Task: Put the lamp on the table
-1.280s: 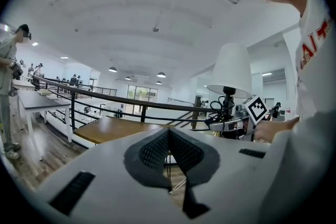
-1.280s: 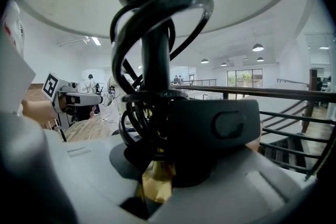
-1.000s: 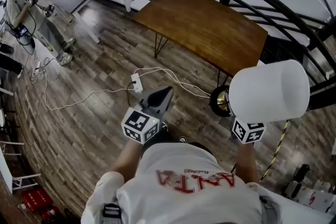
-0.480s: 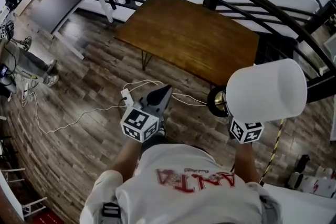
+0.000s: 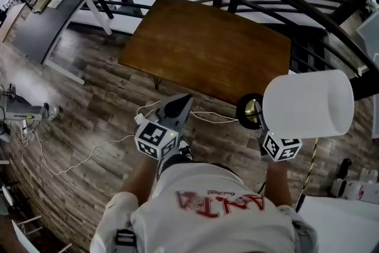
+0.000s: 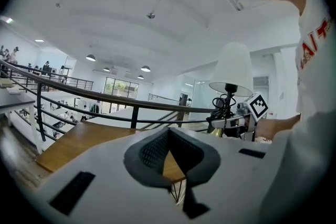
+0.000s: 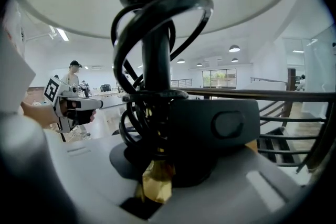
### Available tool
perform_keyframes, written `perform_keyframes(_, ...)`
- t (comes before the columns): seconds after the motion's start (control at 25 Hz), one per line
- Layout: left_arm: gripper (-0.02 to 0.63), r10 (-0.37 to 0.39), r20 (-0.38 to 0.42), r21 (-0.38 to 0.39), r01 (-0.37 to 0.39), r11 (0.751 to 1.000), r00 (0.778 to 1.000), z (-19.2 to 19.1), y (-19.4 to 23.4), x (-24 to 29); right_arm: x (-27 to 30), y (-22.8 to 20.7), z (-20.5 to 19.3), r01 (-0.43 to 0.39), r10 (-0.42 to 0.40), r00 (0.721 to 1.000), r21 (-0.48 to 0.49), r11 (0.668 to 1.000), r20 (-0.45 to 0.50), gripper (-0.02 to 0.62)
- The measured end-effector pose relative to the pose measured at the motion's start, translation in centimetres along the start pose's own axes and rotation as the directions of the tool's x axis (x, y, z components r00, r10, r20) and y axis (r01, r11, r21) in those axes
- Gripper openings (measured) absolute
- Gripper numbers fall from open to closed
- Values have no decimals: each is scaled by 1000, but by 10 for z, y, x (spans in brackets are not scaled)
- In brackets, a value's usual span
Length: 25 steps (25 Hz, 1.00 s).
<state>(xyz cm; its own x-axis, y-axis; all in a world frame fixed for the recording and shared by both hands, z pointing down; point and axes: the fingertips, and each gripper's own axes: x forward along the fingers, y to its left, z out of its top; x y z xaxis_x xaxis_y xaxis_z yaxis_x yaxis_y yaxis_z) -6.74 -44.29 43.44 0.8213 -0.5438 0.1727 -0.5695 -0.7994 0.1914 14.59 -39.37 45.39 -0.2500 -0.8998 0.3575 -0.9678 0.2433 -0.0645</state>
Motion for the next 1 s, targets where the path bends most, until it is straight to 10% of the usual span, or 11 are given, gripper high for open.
perform_keyframes(1.0, 6, 6, -3, -5, -6, 1000, 1000, 44, 106, 125, 127, -84, 37, 18, -17, 1000, 34, 999, -5, 74)
